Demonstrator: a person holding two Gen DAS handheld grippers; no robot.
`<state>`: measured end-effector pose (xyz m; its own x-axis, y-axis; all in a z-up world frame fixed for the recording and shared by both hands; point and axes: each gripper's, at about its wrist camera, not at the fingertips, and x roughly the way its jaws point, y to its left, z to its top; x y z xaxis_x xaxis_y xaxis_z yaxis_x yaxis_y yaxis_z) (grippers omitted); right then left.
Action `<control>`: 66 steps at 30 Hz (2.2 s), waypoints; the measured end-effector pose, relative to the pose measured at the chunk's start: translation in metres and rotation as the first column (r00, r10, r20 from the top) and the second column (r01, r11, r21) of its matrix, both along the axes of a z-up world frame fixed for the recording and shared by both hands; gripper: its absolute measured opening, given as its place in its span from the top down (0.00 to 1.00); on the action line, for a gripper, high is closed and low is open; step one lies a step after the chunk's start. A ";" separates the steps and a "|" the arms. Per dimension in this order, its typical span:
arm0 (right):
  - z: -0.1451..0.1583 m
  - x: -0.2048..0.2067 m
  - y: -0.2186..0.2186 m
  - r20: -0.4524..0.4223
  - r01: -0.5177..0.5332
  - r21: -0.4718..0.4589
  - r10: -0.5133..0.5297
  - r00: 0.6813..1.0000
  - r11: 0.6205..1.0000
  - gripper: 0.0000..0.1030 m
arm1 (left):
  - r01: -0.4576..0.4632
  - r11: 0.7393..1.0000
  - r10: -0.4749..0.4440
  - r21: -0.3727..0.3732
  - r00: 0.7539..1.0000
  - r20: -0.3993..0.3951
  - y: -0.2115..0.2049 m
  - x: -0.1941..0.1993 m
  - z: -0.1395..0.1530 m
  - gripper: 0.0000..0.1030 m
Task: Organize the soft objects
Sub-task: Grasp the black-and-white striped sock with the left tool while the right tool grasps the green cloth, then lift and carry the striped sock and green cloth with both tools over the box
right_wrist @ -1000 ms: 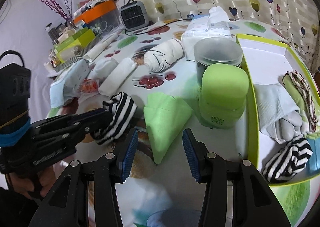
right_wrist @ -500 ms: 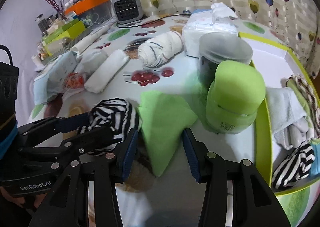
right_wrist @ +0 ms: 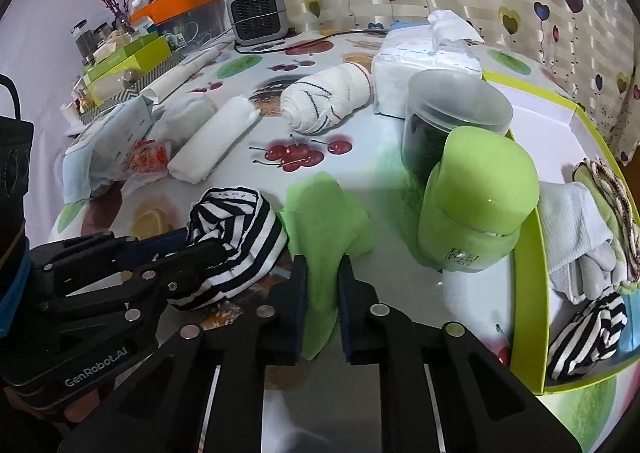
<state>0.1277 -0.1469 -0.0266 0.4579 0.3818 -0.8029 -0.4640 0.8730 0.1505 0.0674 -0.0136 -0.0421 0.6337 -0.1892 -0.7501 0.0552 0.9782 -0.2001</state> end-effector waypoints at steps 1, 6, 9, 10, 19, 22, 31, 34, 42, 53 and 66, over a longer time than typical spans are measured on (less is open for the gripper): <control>0.000 -0.001 0.000 -0.002 -0.002 0.002 0.002 1.000 1.000 0.87 | -0.002 1.000 0.002 -0.002 1.000 0.001 0.001 -0.001 0.000 0.85; 0.002 -0.008 -0.006 -0.010 -0.010 0.027 0.010 1.000 1.000 0.88 | -0.018 1.000 0.018 -0.013 1.000 0.007 0.005 -0.009 0.003 0.86; 0.005 -0.014 -0.007 -0.003 -0.015 0.043 0.016 1.000 0.999 0.88 | -0.030 0.999 0.031 -0.015 0.999 0.015 0.007 -0.014 0.006 0.87; 0.008 -0.017 -0.008 0.003 -0.016 0.051 0.016 1.000 0.999 0.88 | -0.035 0.999 0.035 -0.016 0.999 0.021 0.007 -0.016 0.009 0.87; 0.030 -0.033 -0.015 0.068 -0.021 0.098 0.014 0.998 0.995 0.88 | -0.052 0.998 0.053 -0.019 0.996 0.070 0.008 -0.029 0.031 0.87; 0.039 -0.039 -0.017 0.090 -0.022 0.106 0.012 0.996 0.994 0.88 | -0.051 0.999 0.052 -0.018 0.995 0.089 0.007 -0.032 0.038 0.87; 0.063 -0.054 -0.029 0.159 -0.015 0.131 -0.006 0.987 0.991 0.88 | -0.038 0.999 0.041 -0.022 0.991 0.127 -0.004 -0.039 0.058 0.87; 0.067 -0.056 -0.036 0.169 -0.006 0.139 -0.017 0.986 0.990 0.88 | -0.031 0.999 0.034 -0.023 0.991 0.132 -0.009 -0.039 0.061 0.87; 0.074 -0.056 -0.062 0.187 0.032 0.167 -0.064 0.980 0.985 0.88 | 0.006 1.000 -0.003 -0.017 0.988 0.155 -0.025 -0.035 0.071 0.87; 0.083 -0.050 -0.097 0.207 0.118 0.181 -0.155 0.966 0.976 0.88 | 0.076 0.997 -0.073 -0.015 0.982 0.177 -0.049 -0.022 0.081 0.87; 0.094 -0.043 -0.119 0.241 0.169 0.177 -0.209 0.948 0.970 0.88 | 0.157 0.988 -0.150 -0.015 0.966 0.211 -0.079 -0.003 0.096 0.87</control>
<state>0.0844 -0.2662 0.0671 0.7162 0.3762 -0.5878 -0.3327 0.9245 0.1862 0.0639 -0.0925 0.0537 0.7368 -0.3177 -0.5968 0.2478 0.9482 -0.1988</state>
